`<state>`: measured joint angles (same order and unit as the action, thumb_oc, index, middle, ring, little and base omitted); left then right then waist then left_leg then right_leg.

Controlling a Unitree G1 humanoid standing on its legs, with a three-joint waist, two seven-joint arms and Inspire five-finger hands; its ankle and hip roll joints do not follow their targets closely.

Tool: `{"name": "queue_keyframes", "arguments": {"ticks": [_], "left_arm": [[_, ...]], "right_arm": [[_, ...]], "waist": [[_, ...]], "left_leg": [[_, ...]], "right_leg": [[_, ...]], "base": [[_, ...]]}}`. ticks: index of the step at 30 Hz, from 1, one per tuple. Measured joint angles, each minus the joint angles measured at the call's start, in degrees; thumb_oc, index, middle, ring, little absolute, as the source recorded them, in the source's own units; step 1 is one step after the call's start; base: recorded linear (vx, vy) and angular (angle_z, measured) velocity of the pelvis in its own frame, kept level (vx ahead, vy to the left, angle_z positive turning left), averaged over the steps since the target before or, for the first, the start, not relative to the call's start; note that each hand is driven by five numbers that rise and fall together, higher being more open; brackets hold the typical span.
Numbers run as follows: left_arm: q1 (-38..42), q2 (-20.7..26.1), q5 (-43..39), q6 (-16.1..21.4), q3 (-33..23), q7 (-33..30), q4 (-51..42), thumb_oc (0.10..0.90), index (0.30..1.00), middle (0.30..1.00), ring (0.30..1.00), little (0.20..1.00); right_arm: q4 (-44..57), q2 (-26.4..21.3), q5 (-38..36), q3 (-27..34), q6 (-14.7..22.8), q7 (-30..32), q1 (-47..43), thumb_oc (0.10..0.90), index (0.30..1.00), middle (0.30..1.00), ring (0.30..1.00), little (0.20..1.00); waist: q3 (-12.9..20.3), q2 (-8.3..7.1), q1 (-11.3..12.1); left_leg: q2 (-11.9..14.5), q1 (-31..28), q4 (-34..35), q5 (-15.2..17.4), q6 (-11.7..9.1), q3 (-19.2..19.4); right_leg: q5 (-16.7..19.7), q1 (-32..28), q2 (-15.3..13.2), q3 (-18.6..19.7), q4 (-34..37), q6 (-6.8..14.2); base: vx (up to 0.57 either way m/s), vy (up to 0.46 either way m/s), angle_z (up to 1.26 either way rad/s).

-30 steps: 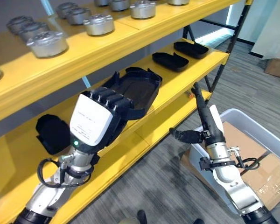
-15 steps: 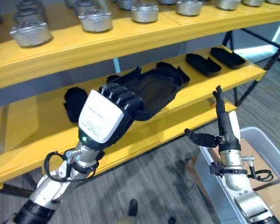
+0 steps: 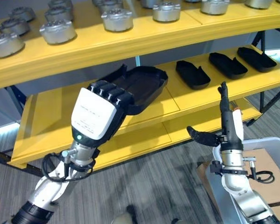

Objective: Move parts from the plastic box to the shelf.

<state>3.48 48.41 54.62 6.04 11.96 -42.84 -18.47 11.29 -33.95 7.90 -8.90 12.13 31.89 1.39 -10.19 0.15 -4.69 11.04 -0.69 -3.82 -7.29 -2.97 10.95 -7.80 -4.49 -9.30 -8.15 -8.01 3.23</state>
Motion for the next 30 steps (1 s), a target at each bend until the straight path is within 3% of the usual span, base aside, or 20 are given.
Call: {"name": "queue_keyframes", "arguments": {"ticks": [1,4,5,8,10,14,20,26,28,30], "left_arm": [[-0.25,-0.30,0.03,0.04,0.00,-0.02,0.05,0.400,0.300,0.300,0.300,0.300],[-1.12,-0.33,0.04,-0.60,-0.06,-0.03,0.52,0.400,0.300,0.300,0.300,0.300],[-1.53,-0.53,0.21,-1.17,-0.06,-0.47,1.16,0.400,0.300,0.300,0.300,0.300],[-1.59,-1.52,0.31,-2.61,-0.06,-0.85,2.48,0.400,0.300,0.300,0.300,0.300],[-2.72,-2.40,0.30,-3.66,-0.06,-1.69,2.81,0.400,0.300,0.300,0.300,0.300],[-5.05,-2.34,2.55,-3.26,-1.59,-2.88,2.83,0.400,0.300,0.300,0.300,0.300],[-7.36,-1.91,2.55,-1.80,-3.63,-5.80,5.67,0.400,0.300,0.300,0.300,0.300],[-7.23,-2.17,2.42,0.05,-4.72,-9.65,9.63,0.400,0.300,0.300,0.300,0.300],[-7.38,-2.35,2.42,1.09,-6.11,-10.63,9.35,0.400,0.300,0.300,0.300,0.300],[-6.68,-2.31,1.97,1.23,-7.84,-11.03,8.75,0.400,0.300,0.300,0.300,0.300]], "right_arm": [[-0.01,-0.51,0.06,0.89,0.00,0.37,-0.02,0.900,1.000,1.000,1.000,1.000],[-0.09,-0.60,1.14,0.14,0.03,0.45,0.39,0.900,1.000,1.000,1.000,1.000],[-0.24,-0.69,1.88,-0.27,0.91,0.02,0.34,0.900,1.000,1.000,1.000,1.000],[-0.19,-1.25,2.22,0.76,1.55,-0.74,0.49,0.900,1.000,1.000,1.000,1.000],[-0.18,-0.74,2.32,0.76,2.43,-0.88,0.99,0.900,1.000,1.000,1.000,1.000],[-0.01,-0.21,2.70,0.72,3.06,-1.39,1.09,0.900,1.000,1.000,1.000,1.000],[2.59,0.07,3.47,0.74,3.07,-1.40,1.37,0.900,1.000,1.000,1.000,1.000],[2.74,0.62,7.65,0.76,2.54,0.63,0.85,0.900,1.000,1.000,1.000,1.000],[2.74,0.73,8.31,0.61,2.16,0.70,0.91,0.900,1.000,1.000,1.000,1.000],[2.81,0.84,9.98,0.44,1.87,1.03,1.20,0.900,1.000,1.000,1.000,1.000]], "waist": [[-0.02,1.28,-0.27],[-1.00,-0.32,-0.10],[-1.12,-0.40,-0.06],[-1.22,1.25,-0.33],[-1.23,0.44,0.63],[-1.19,-0.14,2.20],[-1.14,-1.33,5.04],[-1.21,-2.09,5.68],[-1.14,-1.98,6.16],[-0.80,-2.69,6.21]], "left_leg": [[0.01,-1.68,2.73,-0.24,-1.31,-2.01],[-2.52,-1.46,2.04,-0.18,-1.23,-2.58],[-3.16,-1.29,2.40,0.85,-1.62,-2.61],[-4.28,-2.28,7.02,3.23,-2.07,-2.31],[-6.42,-2.49,7.46,3.22,-1.25,-1.94],[-8.86,-1.80,8.19,2.96,0.12,-3.07],[-10.18,0.39,6.89,2.47,1.32,-5.09],[-11.18,1.81,2.52,4.94,4.08,-4.63],[-11.19,1.91,2.33,5.97,4.73,-3.59],[-11.90,0.69,3.47,5.73,6.31,-4.77]], "right_leg": [[0.30,0.40,-0.05,0.15,-0.12,0.80],[1.60,1.05,-2.33,1.34,-0.05,2.74],[2.67,1.03,-3.41,1.16,0.71,4.13],[3.76,0.20,-3.58,-0.45,2.87,5.89],[5.38,-0.62,-5.37,-0.52,4.56,6.90],[7.53,-2.08,-7.52,-1.90,7.49,7.47],[8.38,-2.15,-8.39,-4.11,7.49,7.24],[10.15,1.65,-10.90,-7.08,-2.37,4.86],[12.45,4.01,-12.13,-7.47,-6.49,3.03],[11.67,5.94,-11.59,-5.56,-10.52,4.50]], "base": [[0.04,0.219,-0.04],[0.04,0.272,-0.05],[0.10,0.614,0.20],[0.07,0.377,0.31],[0.04,0.343,0.11],[0.04,0.299,0.18],[-0.01,0.310,0.23],[-0.02,0.255,0.10],[0.03,0.072,-0.13],[0.02,0.044,0.07]]}}
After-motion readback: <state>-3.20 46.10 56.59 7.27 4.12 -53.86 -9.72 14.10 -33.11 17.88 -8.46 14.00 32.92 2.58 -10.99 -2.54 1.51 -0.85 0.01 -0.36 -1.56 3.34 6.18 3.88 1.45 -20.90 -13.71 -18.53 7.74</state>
